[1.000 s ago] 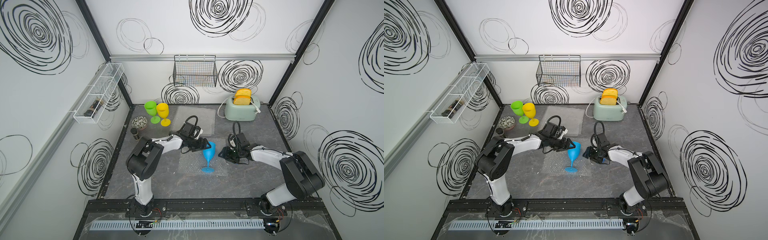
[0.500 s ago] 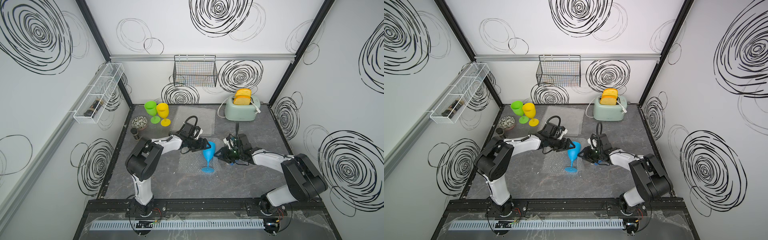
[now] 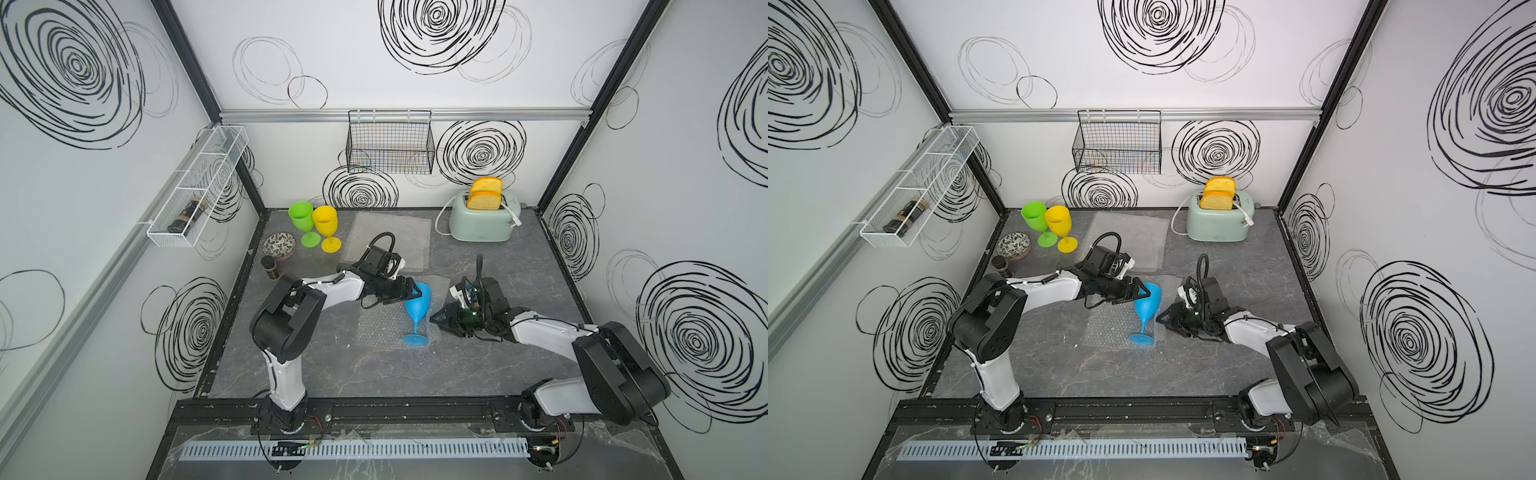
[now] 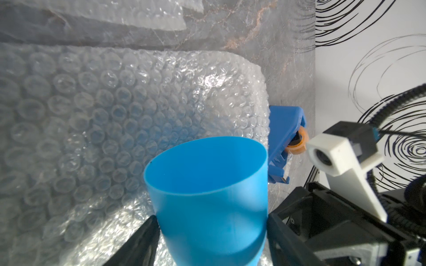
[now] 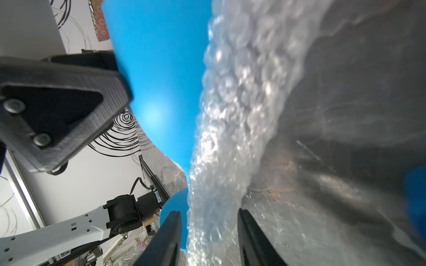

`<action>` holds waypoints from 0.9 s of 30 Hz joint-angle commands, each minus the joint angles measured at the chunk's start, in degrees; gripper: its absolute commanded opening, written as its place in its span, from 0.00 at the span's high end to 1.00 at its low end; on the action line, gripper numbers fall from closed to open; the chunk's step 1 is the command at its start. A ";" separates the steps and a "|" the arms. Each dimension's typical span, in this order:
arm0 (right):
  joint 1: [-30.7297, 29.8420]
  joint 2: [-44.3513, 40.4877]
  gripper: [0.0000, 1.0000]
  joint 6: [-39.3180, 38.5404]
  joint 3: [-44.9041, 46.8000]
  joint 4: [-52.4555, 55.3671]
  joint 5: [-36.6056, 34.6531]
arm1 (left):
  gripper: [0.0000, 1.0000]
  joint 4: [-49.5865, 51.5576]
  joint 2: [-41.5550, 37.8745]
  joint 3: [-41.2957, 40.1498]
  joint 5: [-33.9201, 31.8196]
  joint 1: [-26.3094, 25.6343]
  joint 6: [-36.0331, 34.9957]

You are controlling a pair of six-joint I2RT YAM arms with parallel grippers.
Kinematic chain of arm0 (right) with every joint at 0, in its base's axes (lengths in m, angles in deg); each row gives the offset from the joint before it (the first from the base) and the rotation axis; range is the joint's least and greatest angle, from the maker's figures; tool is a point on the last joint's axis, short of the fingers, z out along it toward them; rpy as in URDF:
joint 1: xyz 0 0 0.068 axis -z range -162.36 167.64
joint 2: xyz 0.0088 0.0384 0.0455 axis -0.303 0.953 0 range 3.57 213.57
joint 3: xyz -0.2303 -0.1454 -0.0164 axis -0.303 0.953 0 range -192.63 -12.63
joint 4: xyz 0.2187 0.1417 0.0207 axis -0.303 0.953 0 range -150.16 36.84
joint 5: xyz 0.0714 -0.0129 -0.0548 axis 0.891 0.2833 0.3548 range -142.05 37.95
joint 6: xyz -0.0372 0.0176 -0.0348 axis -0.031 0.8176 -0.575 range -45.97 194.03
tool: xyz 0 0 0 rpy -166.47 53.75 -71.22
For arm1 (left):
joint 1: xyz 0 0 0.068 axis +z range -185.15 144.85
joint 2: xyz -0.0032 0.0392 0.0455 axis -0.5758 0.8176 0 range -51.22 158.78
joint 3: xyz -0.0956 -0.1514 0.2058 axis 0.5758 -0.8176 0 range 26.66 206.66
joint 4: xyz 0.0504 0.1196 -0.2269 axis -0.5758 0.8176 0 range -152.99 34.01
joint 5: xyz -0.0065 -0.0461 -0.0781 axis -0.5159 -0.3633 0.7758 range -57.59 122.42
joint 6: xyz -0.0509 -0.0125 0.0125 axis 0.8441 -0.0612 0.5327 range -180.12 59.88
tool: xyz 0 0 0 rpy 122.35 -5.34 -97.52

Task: Wrap wine glasses in bubble wrap
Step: Wrap the wine glass in bubble wrap.

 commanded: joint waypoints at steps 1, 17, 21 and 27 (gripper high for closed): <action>-0.85 -2.14 0.56 3.01 0.31 -1.19 -0.21 | 0.24 4.32 -0.01 -1.44 -3.72 -0.30 -1.27; -4.87 -6.29 0.94 -1.56 -3.98 5.81 -8.53 | 0.22 3.54 -1.36 -2.50 -2.86 -0.35 -0.26; -6.48 -4.73 0.96 -3.72 -7.40 9.30 -10.43 | 0.15 4.43 -2.66 -2.02 -2.67 -0.27 -0.51; -8.35 -1.57 0.94 -6.77 -11.38 11.59 -12.00 | 0.05 4.54 -7.16 -1.92 -1.42 0.26 -0.32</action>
